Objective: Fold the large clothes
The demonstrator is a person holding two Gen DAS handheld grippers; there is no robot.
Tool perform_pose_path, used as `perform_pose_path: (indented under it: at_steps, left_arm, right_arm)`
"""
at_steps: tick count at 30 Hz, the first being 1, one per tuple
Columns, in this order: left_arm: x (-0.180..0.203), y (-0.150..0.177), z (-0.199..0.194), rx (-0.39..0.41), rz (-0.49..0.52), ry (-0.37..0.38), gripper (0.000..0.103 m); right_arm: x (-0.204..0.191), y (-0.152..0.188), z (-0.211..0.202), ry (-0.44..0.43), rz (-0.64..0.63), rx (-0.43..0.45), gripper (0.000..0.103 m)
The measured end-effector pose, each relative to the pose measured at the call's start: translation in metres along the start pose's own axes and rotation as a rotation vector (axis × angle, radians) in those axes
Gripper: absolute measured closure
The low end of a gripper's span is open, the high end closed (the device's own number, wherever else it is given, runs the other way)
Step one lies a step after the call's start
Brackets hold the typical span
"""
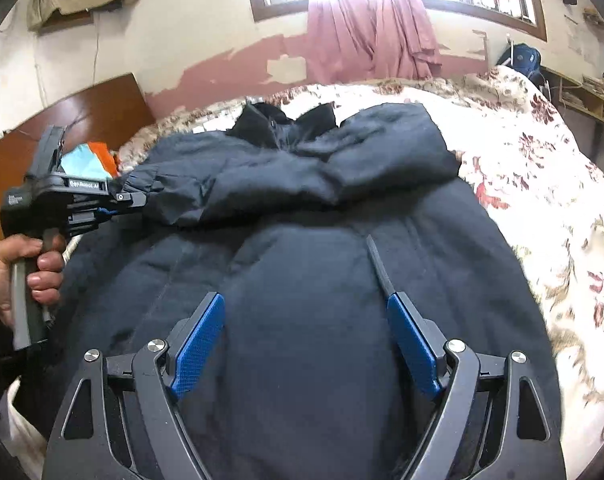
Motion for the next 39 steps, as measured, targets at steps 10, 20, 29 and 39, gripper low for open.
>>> perform_pose_path:
  at_steps: [10, 20, 29, 39]
  left_arm:
    - [-0.038, -0.032, -0.019, 0.066, 0.110, -0.229, 0.096]
    - [-0.066, -0.008, 0.013, -0.006, 0.066, -0.270, 0.096]
    - [-0.067, -0.007, 0.017, 0.013, 0.070, -0.275, 0.092]
    - [-0.093, 0.003, -0.046, 0.095, -0.126, -0.180, 0.026]
  right_arm:
    - [0.025, -0.131, 0.047, 0.067, 0.014, 0.129, 0.027]
    - [0.041, -0.145, 0.172, 0.172, -0.027, -0.046, 0.067]
    - [0.034, -0.125, 0.199, 0.289, -0.118, -0.044, 0.066]
    - [0.000, -0.125, 0.140, 0.136, -0.081, 0.030, 0.043]
Point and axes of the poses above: each gripper's, at about its wrist camera, not at the fingertips, and z roughly the way its jaws point, x to its right, y to its underside, the point moved 9 cm from there along z, roughly the way its jaws point, and after that the axes turned 14 degrees about z, right-handed, at the moved point
